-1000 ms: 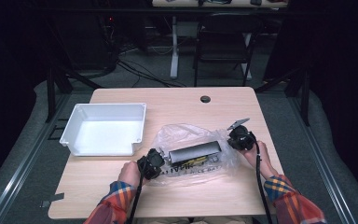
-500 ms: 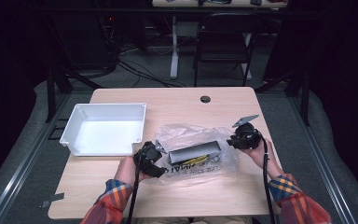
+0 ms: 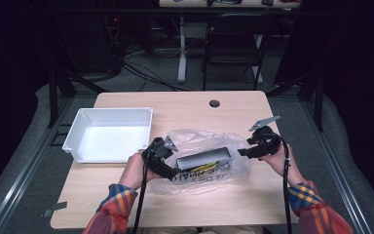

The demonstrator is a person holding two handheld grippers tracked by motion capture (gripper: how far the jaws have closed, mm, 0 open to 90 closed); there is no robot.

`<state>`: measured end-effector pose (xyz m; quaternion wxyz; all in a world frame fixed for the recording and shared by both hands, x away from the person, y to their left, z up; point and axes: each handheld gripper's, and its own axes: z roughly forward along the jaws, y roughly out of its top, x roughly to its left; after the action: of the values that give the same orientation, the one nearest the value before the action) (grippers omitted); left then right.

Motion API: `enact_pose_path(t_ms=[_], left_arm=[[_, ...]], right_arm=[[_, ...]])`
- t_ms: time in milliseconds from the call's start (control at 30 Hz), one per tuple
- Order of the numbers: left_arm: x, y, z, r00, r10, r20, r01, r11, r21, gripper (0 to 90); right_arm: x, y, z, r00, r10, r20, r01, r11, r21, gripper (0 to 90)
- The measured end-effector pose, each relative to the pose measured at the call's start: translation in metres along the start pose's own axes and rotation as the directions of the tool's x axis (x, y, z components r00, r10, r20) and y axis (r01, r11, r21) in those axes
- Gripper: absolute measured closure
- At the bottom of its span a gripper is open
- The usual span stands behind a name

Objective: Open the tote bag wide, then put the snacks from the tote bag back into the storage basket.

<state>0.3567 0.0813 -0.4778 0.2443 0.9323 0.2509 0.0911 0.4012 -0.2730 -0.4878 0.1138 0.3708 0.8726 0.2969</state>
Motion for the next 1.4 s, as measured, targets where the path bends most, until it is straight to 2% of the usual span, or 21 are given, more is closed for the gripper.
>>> enact_pose_path(t_ms=[133,267,333,433,500,567,667,967,1033,1233,1333,1400], left_arm=[[0.003,0.007,0.005,0.9997,0.011,0.02,-0.011,0.9999,0.004,20.1],[0.005,0.013,0.012,0.9994,0.013,0.03,-0.014,0.9998,0.013,17.3],[0.006,0.017,0.017,0.9992,0.012,0.038,-0.013,0.9996,0.025,16.4],[0.007,0.02,0.024,0.9988,0.015,0.047,-0.016,0.9992,0.036,16.1],[0.009,0.021,0.028,0.9982,0.013,0.059,-0.016,0.9991,0.039,16.6],[0.01,0.022,0.031,0.9978,0.019,0.064,-0.022,0.9985,0.05,18.1],[0.011,0.023,0.035,0.9962,0.032,0.081,-0.037,0.9977,0.057,21.6],[0.014,0.028,0.044,0.9929,0.066,0.099,-0.073,0.995,0.069,32.9],[0.014,0.029,0.045,0.9919,0.069,0.107,-0.077,0.9947,0.069,35.3],[0.015,0.032,0.049,0.9911,0.079,0.107,-0.088,0.9928,0.081,38.0],[0.016,0.034,0.052,0.9888,0.068,0.133,-0.08,0.9935,0.081,39.4],[0.015,0.035,0.055,0.9884,0.07,0.135,-0.083,0.9923,0.092,39.8]], right_arm=[[-0.002,-0.005,-0.007,0.9996,-0.003,-0.027,0.003,1.0,0.004,25.9],[-0.004,-0.013,-0.009,0.9991,-0.017,-0.038,0.017,1.0,0.016,21.3],[-0.005,-0.018,-0.009,0.999,-0.005,-0.045,0.006,1.0,0.027,16.1],[-0.007,-0.024,-0.01,0.9983,0.004,-0.059,-0.003,1.0,0.017,12.1],[-0.007,-0.028,-0.01,0.9989,0.005,-0.046,-0.005,1.0,-0.002,7.6],[-0.007,-0.032,-0.011,0.9997,-0.009,-0.022,0.009,1.0,-0.011,7.9],[-0.008,-0.038,-0.011,0.9998,-0.018,-0.012,0.018,1.0,-0.015,12.5],[-0.012,-0.04,-0.011,0.9995,-0.009,-0.029,0.008,1.0,-0.006,16.8],[-0.013,-0.04,-0.01,0.9998,-0.003,-0.02,0.002,1.0,-0.013,17.0],[-0.016,-0.042,-0.011,0.9999,0.009,-0.011,-0.009,1.0,-0.018,17.0],[-0.018,-0.042,-0.011,0.9997,0.016,-0.016,-0.016,1.0,-0.015,16.9],[-0.018,-0.041,-0.009,0.9997,0.017,-0.016,-0.017,1.0,-0.016,16.9]])
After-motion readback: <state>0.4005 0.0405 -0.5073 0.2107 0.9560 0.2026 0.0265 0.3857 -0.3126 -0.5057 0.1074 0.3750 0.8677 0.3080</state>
